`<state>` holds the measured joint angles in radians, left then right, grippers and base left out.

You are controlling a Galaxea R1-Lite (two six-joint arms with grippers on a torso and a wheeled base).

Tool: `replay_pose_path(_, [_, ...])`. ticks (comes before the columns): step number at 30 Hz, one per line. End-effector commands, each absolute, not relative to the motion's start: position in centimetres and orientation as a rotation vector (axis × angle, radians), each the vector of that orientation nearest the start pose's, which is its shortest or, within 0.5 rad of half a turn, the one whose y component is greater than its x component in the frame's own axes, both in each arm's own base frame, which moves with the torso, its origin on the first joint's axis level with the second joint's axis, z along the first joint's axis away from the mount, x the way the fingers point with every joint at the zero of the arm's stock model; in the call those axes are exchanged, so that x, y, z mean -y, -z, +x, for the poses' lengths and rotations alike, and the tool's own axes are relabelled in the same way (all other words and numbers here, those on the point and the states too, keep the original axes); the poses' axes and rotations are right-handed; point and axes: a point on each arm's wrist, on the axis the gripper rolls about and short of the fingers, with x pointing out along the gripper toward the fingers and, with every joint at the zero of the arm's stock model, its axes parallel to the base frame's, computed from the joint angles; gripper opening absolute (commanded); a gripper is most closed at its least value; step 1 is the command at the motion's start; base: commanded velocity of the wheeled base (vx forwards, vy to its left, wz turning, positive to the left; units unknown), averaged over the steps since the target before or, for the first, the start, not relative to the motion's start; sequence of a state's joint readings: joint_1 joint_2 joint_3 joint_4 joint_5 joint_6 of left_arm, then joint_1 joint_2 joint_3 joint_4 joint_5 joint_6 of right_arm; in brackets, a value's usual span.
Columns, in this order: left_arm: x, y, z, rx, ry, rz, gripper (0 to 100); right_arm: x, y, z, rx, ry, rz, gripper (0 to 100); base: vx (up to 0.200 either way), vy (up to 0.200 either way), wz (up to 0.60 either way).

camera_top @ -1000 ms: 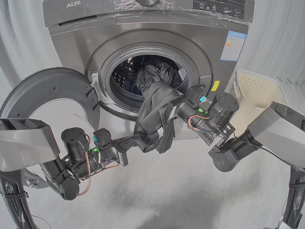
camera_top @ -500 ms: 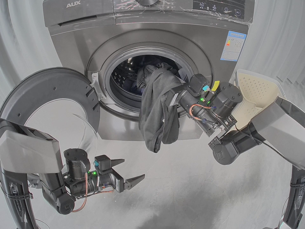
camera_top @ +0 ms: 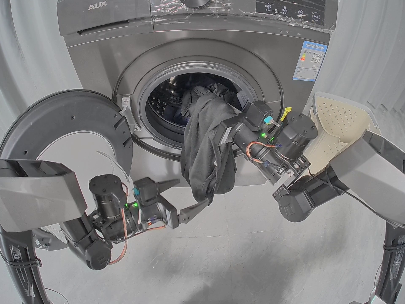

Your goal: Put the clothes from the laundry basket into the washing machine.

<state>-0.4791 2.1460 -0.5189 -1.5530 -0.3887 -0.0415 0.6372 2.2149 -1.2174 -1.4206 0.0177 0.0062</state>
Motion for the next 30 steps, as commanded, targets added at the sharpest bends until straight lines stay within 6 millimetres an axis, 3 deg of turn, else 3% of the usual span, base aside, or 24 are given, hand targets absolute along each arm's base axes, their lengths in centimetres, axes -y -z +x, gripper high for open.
replay_pose_path(1, [18.5,-8.5,31.6,0.042,0.852,-0.089,100,-27.0,-16.4,34.2,0.374,-0.669,0.135,0,0.000,0.000,0.00])
replay_pose_path(13, [21.1,-6.8,34.6,0.079,0.861,-0.094,100,-28.5,-15.7,33.3,0.347,-0.692,0.140,0,0.000,0.000,0.00])
replay_pose_path(20, [20.8,-5.6,37.8,0.099,0.761,-0.087,100,-28.9,-16.4,30.6,0.322,-0.714,0.149,0,0.000,0.000,0.00])
replay_pose_path(28, [20.5,-5.1,39.3,0.114,0.690,-0.090,100,-28.9,-17.6,28.9,0.327,-0.717,0.171,0,0.000,0.000,0.00])
replay_pose_path(29, [20.4,-5.0,39.3,0.112,0.685,-0.090,0,-28.9,-17.6,28.9,0.327,-0.718,0.173,0,0.000,0.000,0.00])
replay_pose_path(30, [20.4,-5.0,39.4,0.112,0.685,-0.090,0,-29.0,-17.6,28.8,0.327,-0.720,0.174,0,0.000,0.000,0.00])
